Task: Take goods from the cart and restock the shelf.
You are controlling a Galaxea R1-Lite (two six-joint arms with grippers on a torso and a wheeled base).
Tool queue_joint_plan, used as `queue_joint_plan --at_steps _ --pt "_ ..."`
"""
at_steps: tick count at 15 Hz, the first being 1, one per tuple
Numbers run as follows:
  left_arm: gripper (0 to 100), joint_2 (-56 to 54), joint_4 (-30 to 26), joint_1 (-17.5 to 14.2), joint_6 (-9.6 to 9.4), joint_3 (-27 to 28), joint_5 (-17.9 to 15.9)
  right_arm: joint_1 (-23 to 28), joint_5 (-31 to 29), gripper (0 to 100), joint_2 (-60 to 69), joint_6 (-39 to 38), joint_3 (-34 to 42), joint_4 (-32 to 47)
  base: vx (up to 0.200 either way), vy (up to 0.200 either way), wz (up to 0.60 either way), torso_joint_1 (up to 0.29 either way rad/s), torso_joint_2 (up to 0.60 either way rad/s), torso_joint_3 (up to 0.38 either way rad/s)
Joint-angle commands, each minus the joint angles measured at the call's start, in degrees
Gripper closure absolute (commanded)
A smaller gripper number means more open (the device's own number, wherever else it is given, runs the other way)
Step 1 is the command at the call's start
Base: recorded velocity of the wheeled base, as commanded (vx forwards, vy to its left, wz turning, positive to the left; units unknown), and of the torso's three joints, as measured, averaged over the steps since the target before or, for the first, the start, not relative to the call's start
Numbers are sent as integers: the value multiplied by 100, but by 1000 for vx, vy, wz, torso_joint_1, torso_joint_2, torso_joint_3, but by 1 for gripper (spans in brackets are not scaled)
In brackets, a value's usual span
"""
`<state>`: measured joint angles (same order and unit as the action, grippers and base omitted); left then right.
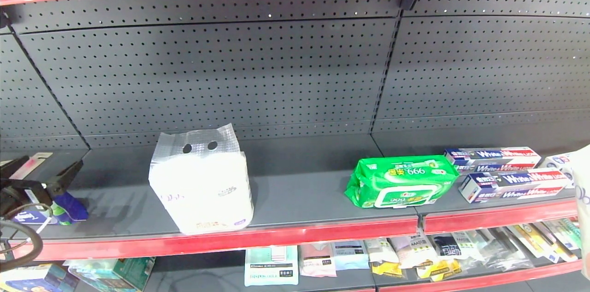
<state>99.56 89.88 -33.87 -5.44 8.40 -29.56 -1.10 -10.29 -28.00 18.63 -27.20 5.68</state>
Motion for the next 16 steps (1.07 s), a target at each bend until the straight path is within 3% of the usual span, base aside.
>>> queue_joint_plan --at_steps 1,2,4,5,7,8,9,10,11,12,13,14,16 --pt "0 -112 12 179 491 -392 1005 -5 1 100 58 1 30 3 0 0 0 0 0 0" --pt "0 -218 12 416 807 -638 1436 -5 1 100 76 -8 30 3 0 0 0 0 0 0" --pt "0 -728 -208 741 1097 -840 1401 -13 1 100 93 -8 21 -6 0 0 0 0 0 0" --pt "0 -1149 -568 961 1212 -840 1198 -22 1 100 102 -26 13 -6 0 0 0 0 0 0" --pt "0 -2090 -1245 1383 1238 -840 328 -22 9 100 128 -35 4 -6 0 0 0 0 0 0" --pt "0 -2679 -1640 1558 1247 -840 -296 -22 9 100 163 -35 -5 -6 0 0 0 0 0 0" --pt "0 -2907 -1799 1602 1247 -840 -551 -22 9 100 172 -35 -5 -6 0 0 0 0 0 0" --pt "0 -4006 -2563 1646 1317 -840 -1781 -22 9 100 190 -35 -14 -6 0 0 0 0 0 0" --pt "0 -4832 -3240 1646 1510 -761 -2467 -22 9 100 181 -35 -40 -6 0 0 0 0 0 0" --pt "0 -4832 -3240 1646 1510 -761 -2467 -22 9 100 181 -35 -40 -6 0 0 0 0 0 0" --pt "0 -5772 -4884 1655 1642 -295 -2537 -31 36 100 172 -43 -58 -6 0 0 0 0 0 0" --pt "0 -6063 -5912 1541 1590 127 -2212 -31 36 100 172 -43 -49 -6 0 0 0 0 0 0" --pt "0 -6326 -6650 1444 1581 355 -1060 -31 45 100 172 -43 -40 -6 0 0 0 0 0 0"
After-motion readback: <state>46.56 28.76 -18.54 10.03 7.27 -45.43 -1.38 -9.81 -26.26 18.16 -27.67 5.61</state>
